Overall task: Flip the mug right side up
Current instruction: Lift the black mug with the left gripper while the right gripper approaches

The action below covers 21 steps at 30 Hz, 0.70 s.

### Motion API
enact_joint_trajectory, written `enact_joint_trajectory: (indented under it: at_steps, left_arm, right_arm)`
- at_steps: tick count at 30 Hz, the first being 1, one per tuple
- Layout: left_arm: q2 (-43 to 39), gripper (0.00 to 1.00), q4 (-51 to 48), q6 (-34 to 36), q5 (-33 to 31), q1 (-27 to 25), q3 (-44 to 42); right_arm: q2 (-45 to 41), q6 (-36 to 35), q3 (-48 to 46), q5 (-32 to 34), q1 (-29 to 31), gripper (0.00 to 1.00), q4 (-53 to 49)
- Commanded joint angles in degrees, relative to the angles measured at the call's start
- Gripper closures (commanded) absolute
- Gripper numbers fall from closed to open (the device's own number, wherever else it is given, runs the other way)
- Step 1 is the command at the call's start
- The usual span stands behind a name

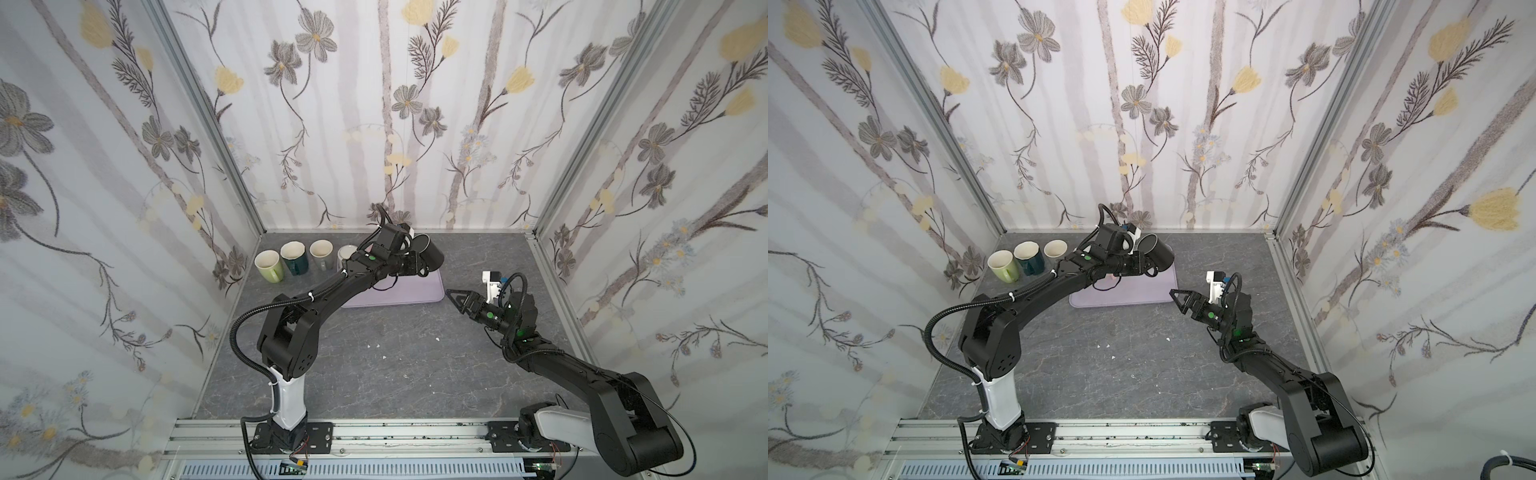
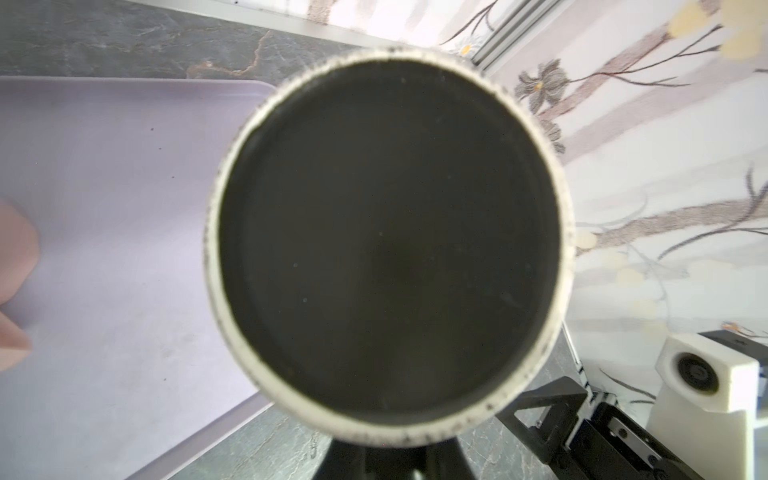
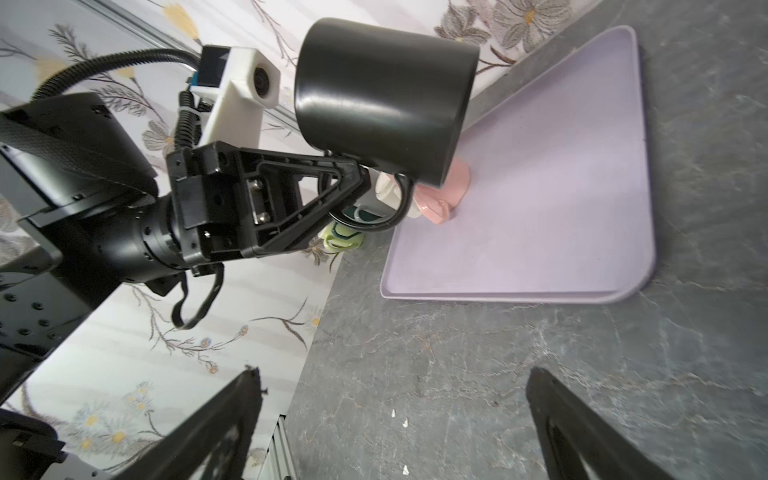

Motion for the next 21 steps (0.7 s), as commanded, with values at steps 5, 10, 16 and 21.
enact_joint_trajectory:
  at_steps: [5,10,16,21]
  left_arm:
    - [-5.2,1.0,14.68,-3.72,5.43,0.78,-4.32]
    - [-7.13,1.0,20.27,-8.65,11.14,2.0,-7.77]
    - [-9.14,1.0,28.27,-13.94,15.99,3.6,-13.03]
    - [-10.02,1.0,31.91,-16.11,19.59,4.07,-15.06]
  right_arm:
    - [1.1,0.62,3.2,-1.21,1.73,0.0,5.42]
    - [3.24,3.05,4.77,-3.16,2.22,0.05,9.31]
    - [4.28,4.46,5.78,-4.76,2.82,0.16,12.3]
    - [5.82,4.17,7.72,-4.68,3.41,0.33,11.34]
